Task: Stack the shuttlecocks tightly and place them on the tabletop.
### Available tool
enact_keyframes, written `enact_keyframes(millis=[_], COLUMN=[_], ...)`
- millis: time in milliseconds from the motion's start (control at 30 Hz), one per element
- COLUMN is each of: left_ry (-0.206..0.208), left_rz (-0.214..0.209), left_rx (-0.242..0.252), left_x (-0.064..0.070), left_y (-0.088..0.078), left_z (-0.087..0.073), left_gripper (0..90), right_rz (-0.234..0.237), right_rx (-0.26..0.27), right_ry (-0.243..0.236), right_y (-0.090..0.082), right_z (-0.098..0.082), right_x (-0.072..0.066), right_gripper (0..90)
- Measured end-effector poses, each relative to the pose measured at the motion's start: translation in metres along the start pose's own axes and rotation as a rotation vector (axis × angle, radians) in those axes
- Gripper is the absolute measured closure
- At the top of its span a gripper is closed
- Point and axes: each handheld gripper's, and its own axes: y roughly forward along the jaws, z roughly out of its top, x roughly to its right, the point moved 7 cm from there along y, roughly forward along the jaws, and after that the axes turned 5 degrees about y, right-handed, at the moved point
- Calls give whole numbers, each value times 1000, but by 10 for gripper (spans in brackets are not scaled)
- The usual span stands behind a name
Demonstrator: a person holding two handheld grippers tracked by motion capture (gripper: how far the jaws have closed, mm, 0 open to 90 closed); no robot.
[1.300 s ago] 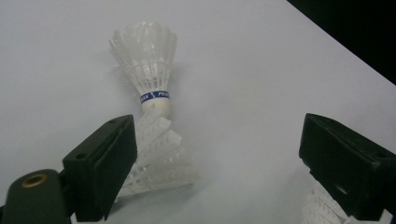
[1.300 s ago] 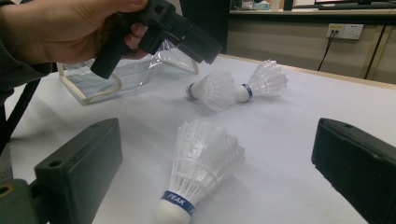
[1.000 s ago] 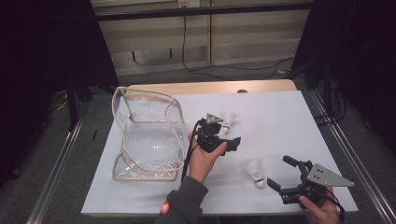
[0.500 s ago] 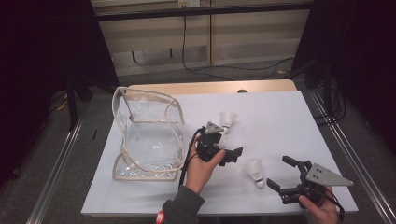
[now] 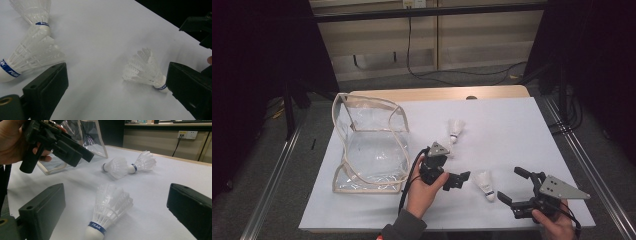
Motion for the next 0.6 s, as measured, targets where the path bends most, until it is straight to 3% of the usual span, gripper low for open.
enact_keyframes(millis=[200,600], left_ry=[26,35], left_rz=[-2,-45], left_rx=[-6,-8], left_x=[4,11], left_y=[-3,-9], left_z=[-9,-23], left_gripper=[45,43], right_rz=[1,2], right_rx=[-3,-6], right_ry=[0,0], right_y=[1,1], right_z=[0,-1], right_x=[-1,-1], right_gripper=[12,12])
